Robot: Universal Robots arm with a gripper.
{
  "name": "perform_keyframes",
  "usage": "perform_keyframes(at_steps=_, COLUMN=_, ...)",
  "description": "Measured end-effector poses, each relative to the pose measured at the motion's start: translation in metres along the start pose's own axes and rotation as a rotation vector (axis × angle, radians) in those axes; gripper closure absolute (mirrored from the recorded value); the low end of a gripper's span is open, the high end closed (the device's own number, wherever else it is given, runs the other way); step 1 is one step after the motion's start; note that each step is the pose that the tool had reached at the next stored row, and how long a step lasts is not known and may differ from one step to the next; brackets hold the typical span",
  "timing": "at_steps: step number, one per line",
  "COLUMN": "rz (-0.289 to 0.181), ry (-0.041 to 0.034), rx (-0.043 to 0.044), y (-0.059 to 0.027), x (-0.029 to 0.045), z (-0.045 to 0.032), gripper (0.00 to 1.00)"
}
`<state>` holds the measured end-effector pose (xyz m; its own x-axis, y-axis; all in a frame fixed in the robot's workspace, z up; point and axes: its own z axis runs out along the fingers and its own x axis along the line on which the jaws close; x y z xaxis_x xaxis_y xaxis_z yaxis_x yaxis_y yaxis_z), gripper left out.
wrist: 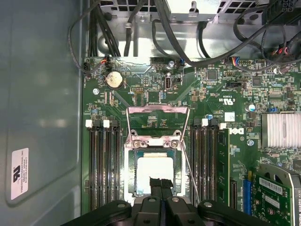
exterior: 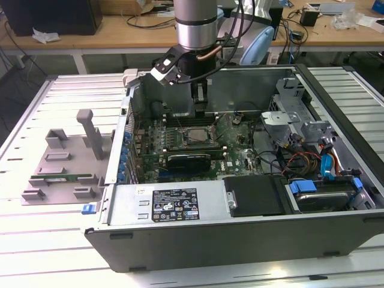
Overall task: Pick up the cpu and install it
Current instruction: 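Close the cpu cover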
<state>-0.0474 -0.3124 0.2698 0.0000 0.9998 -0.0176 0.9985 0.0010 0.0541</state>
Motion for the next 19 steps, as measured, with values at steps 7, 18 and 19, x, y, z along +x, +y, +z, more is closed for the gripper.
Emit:
perform_keyframes(at_steps=7, rz=0.000, ry=-0.0001, rx=0.0000, y=0.0004, x=-0.0001, z=-0.0072, gripper=0.89)
perform_keyframes(at_steps=18, rz=0.000, ry=0.0000, rx=0.0001, y=0.0098, x=-0.0004, z=-0.0198, gripper=0.89)
perform_keyframes(at_steps=19, rz=0.000, ry=0.0001, rx=0.0000, y=0.0143, x=-0.0004, z=-0.0195, gripper=0.89)
